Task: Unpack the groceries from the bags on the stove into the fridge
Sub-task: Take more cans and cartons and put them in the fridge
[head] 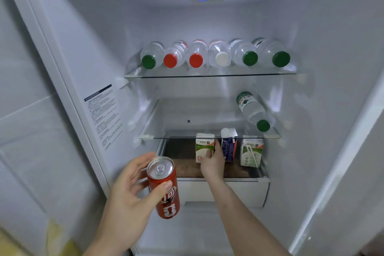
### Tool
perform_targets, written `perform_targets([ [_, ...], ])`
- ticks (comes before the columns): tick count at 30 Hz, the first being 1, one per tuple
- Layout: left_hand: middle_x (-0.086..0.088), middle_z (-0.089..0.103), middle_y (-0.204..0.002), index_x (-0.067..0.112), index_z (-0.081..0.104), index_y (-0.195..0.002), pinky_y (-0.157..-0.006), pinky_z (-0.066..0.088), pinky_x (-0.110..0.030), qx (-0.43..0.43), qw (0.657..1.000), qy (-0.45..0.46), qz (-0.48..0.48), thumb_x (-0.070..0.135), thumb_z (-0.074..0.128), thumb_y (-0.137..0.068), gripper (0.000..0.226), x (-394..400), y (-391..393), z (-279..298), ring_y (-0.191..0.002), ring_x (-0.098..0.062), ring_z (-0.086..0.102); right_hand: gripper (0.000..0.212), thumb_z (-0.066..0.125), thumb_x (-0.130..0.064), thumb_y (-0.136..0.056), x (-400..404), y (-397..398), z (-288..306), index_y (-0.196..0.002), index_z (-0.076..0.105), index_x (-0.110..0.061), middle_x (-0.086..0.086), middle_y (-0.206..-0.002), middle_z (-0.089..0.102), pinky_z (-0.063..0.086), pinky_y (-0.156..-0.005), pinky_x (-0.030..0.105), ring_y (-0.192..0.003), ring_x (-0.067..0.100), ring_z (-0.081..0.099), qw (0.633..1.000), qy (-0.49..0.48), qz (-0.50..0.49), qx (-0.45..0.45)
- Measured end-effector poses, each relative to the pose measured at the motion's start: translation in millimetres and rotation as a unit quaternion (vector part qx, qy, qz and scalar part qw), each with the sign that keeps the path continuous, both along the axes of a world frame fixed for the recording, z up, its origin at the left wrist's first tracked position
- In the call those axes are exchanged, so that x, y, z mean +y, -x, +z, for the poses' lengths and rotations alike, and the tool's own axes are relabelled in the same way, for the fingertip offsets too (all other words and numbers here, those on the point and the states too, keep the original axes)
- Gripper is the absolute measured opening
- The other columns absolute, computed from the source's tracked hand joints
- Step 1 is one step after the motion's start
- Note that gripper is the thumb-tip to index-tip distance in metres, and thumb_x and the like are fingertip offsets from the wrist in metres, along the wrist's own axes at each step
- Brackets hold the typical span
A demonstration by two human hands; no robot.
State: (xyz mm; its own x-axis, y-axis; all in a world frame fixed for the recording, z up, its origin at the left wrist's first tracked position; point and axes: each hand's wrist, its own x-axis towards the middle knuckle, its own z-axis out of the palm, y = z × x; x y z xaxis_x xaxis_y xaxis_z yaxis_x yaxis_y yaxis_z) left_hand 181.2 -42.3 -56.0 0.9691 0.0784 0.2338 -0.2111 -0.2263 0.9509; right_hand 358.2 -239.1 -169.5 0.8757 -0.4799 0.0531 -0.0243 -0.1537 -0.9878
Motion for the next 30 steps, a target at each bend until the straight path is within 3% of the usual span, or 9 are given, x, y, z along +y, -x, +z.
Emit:
perform_targets([
  [4,0.013,0.075,-0.117,0.029,0.065,-0.123,-0.099,0.053,-0.03,-0.001,1.0,0.003,-0.01,-0.003,0.084,-0.074,0.062,1,2,3,-0.111,-0.006,0.069,0.051,0.045,-0.01,-0.108,1,9,-1,-0.156,0.041,-0.028,-0.003,-0.145,0.056,0.055,-0.087,0.021,-0.129,0.02,0.058,1.0,-0.012,0.001,0.008],
  [7,0.013,0.074,-0.118,0.031,0.065,-0.123,-0.1,0.051,-0.033,-0.005,1.0,0.003,-0.026,-0.002,0.085,-0.073,0.062,4,7,5,-0.113,-0.007,0.068,0.055,0.05,-0.013,-0.107,1,34,1,-0.158,0.037,-0.027,-0.001,-0.153,0.051,0.049,-0.111,0.038,-0.141,0.022,0.051,0.999,-0.013,0.013,0.028],
  [10,0.012,0.073,-0.121,0.033,0.065,-0.123,-0.102,0.05,-0.036,-0.013,0.999,0.001,-0.048,0.002,0.085,-0.073,0.062,4,13,9,-0.116,-0.01,0.067,0.06,0.054,-0.012,-0.105,1,76,10,-0.159,0.034,-0.029,-0.006,-0.156,0.048,0.04,-0.119,0.041,-0.147,0.018,0.043,0.998,-0.011,0.04,0.038],
  [14,0.014,0.073,-0.12,0.037,0.064,-0.121,-0.103,0.05,-0.04,-0.022,0.997,0.015,-0.079,0.023,0.084,-0.065,0.061,-5,28,20,-0.116,-0.012,0.067,0.054,0.056,-0.017,-0.105,-8,152,38,-0.154,0.041,-0.036,-0.015,-0.155,0.045,0.044,-0.116,0.035,-0.143,0.011,0.045,0.99,0.055,0.111,0.064],
  [17,0.015,0.073,-0.119,0.038,0.064,-0.121,-0.101,0.052,-0.041,-0.035,0.993,0.026,-0.112,0.025,0.083,-0.065,0.061,-18,45,26,-0.115,-0.009,0.067,0.047,0.054,-0.024,-0.106,-25,214,61,-0.147,0.046,-0.046,-0.024,-0.148,0.046,0.043,-0.111,0.024,-0.132,-0.001,0.048,0.978,0.115,0.154,0.083],
  [19,0.016,0.073,-0.118,0.037,0.065,-0.121,-0.098,0.052,-0.038,-0.049,0.99,0.032,-0.132,0.024,0.082,-0.066,0.06,-26,59,27,-0.112,-0.008,0.068,0.043,0.055,-0.024,-0.106,-36,257,75,-0.139,0.051,-0.051,-0.027,-0.142,0.051,0.043,-0.112,0.022,-0.128,-0.005,0.05,0.978,0.132,0.144,0.076],
  [23,0.012,0.073,-0.12,0.036,0.064,-0.122,-0.097,0.051,-0.037,-0.069,0.981,0.049,-0.174,0.022,0.091,-0.07,0.061,-45,90,25,-0.114,-0.011,0.068,0.041,0.056,-0.017,-0.104,-53,341,97,-0.133,0.06,-0.046,-0.03,-0.138,0.056,0.043,-0.107,0.014,-0.126,-0.013,0.051,0.975,0.177,0.124,0.049],
  [30,0.01,0.073,-0.121,0.032,0.063,-0.125,-0.103,0.052,-0.052,-0.078,0.965,0.061,-0.244,0.023,0.088,-0.071,0.061,-93,158,38,-0.115,-0.014,0.068,0.039,0.06,-0.012,-0.103,-98,479,134,-0.124,0.067,-0.045,-0.022,-0.127,0.068,0.05,-0.101,0.021,-0.123,-0.001,0.061,0.982,0.186,0.039,0.011],
])
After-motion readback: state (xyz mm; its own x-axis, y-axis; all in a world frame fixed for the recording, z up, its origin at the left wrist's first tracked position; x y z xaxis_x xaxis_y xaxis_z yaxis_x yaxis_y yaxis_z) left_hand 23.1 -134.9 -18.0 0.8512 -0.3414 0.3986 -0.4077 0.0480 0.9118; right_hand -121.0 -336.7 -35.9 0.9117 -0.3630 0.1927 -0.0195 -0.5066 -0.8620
